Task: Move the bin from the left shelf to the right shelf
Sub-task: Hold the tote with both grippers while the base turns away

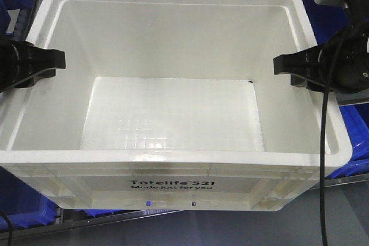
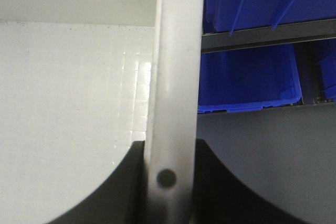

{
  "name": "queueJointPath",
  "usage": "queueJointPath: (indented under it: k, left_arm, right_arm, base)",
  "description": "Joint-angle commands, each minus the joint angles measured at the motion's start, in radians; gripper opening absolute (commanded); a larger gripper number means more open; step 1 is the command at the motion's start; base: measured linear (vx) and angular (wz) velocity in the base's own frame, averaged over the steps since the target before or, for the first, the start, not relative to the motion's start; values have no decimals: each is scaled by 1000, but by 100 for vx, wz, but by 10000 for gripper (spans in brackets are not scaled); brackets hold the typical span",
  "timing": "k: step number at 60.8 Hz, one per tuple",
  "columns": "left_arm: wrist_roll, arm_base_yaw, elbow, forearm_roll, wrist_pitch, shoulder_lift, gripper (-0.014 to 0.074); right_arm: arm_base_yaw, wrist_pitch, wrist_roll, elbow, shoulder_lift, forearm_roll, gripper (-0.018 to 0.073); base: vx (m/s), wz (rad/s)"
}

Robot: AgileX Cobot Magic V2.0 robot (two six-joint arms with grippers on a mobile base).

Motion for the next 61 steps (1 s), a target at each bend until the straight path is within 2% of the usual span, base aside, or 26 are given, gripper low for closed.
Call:
queueJointPath:
  k: [1,61]
  left_arm:
    - [34,3,-41,27,-110,-47,-7]
    - [34,3,-41,27,-110,-47,-7]
  right_arm:
    - [-17,-107,-3,-37,-36,-104,-9]
    - [-17,-107,-3,-37,-36,-104,-9]
  base:
    - [-4,-10]
    - [-4,-20]
